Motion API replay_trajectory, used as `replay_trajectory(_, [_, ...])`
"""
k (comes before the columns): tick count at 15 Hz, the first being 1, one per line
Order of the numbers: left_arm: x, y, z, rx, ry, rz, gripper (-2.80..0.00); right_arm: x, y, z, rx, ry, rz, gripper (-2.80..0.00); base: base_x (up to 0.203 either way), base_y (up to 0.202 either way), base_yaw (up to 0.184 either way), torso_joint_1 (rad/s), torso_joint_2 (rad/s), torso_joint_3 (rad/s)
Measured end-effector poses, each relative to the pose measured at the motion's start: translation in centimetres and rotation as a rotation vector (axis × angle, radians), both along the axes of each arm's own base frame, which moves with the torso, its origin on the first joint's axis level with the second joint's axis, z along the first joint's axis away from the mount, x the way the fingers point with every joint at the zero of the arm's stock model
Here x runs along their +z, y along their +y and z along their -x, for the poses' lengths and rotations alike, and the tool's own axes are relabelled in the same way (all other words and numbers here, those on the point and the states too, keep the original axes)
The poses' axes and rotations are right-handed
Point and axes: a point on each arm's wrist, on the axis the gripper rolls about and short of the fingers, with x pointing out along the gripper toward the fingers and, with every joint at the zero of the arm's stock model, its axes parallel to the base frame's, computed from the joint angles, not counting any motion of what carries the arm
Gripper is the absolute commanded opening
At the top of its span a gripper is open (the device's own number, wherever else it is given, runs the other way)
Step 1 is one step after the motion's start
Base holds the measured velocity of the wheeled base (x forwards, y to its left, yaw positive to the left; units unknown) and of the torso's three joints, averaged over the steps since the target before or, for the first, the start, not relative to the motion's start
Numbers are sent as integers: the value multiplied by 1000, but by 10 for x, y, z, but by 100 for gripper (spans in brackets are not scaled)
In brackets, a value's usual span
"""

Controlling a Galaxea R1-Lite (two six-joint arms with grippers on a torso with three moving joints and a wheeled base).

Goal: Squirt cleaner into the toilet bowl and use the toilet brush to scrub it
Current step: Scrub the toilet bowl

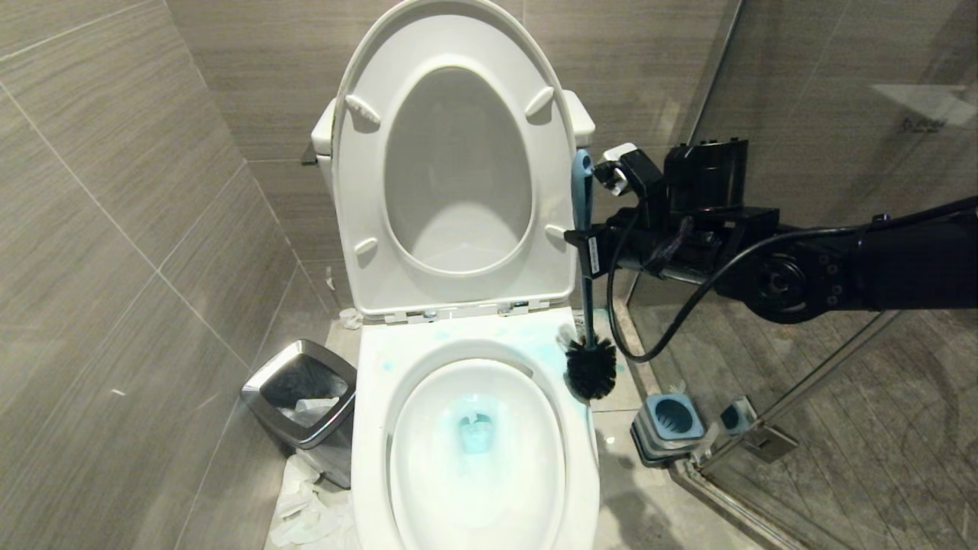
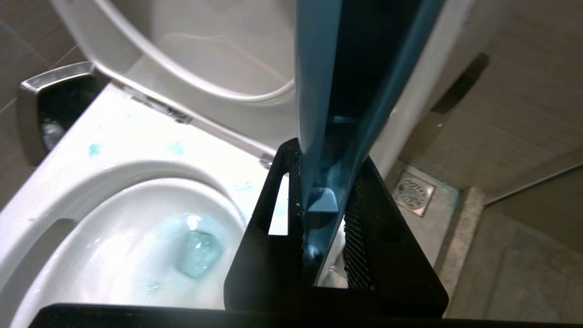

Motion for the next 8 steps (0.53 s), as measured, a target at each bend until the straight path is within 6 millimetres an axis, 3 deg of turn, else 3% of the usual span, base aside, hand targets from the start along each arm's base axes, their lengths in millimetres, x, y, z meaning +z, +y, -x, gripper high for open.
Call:
replay_trajectory(5, [0, 0, 0, 0, 0, 0, -280, -10, 47, 27, 121, 40, -8, -280, 0, 0, 0, 0, 0, 0])
replay_trajectory(8, [0, 0, 0, 0, 0, 0, -280, 0, 67, 39, 170, 34, -62, -280, 0, 0, 0, 0, 0, 0])
